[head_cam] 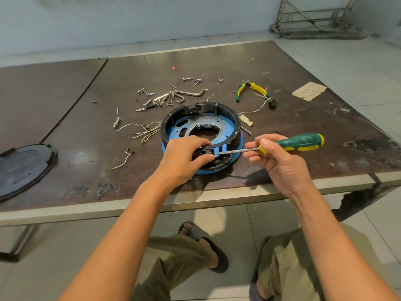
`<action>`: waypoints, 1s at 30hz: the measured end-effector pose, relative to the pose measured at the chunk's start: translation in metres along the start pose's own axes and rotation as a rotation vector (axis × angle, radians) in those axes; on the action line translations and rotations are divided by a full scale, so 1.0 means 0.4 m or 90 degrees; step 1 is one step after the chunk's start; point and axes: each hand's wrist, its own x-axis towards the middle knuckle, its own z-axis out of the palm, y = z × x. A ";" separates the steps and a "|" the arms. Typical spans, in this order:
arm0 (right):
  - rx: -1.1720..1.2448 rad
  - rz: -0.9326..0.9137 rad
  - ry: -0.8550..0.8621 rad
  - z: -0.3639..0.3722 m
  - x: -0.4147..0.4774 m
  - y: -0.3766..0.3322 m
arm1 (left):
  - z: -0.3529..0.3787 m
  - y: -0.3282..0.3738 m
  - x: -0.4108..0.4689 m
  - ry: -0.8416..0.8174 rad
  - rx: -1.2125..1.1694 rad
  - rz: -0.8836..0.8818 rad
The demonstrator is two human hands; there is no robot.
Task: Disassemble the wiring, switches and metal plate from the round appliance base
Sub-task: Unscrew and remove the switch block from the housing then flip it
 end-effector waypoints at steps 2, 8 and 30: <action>0.012 0.004 0.004 0.003 -0.001 0.002 | -0.003 -0.001 -0.002 -0.010 -0.015 0.002; 0.045 0.025 0.007 0.004 -0.004 0.016 | -0.013 -0.004 -0.009 -0.042 -0.039 0.006; 0.133 0.200 0.116 0.021 0.020 0.038 | -0.062 0.013 -0.018 -0.172 -0.081 -0.002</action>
